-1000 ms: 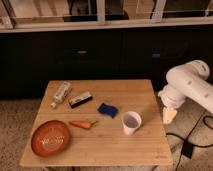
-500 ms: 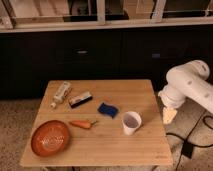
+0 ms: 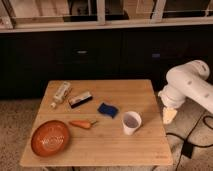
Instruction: Place the eraser on the white sponge
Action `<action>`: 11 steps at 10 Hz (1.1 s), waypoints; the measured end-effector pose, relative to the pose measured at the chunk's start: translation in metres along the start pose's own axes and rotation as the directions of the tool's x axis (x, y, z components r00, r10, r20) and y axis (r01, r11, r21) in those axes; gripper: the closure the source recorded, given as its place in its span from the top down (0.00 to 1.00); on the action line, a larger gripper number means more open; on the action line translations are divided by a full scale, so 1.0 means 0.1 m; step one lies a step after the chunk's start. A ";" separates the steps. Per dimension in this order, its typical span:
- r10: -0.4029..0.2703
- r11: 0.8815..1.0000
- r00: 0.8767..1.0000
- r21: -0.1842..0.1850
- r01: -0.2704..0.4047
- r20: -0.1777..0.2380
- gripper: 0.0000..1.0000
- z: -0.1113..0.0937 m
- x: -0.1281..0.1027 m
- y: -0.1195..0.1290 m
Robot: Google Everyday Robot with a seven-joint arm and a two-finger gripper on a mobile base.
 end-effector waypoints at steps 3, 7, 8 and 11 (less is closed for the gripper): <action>-0.052 0.999 0.999 0.004 0.052 0.016 0.80 -0.08 -0.27 -0.05; -0.106 0.994 0.994 0.005 0.106 0.033 0.80 -0.15 -0.58 -0.13; -0.121 0.993 0.992 0.008 0.121 0.039 0.80 -0.14 -0.65 -0.18; -0.177 0.984 0.982 0.028 0.176 0.058 0.80 -0.23 -0.98 -0.31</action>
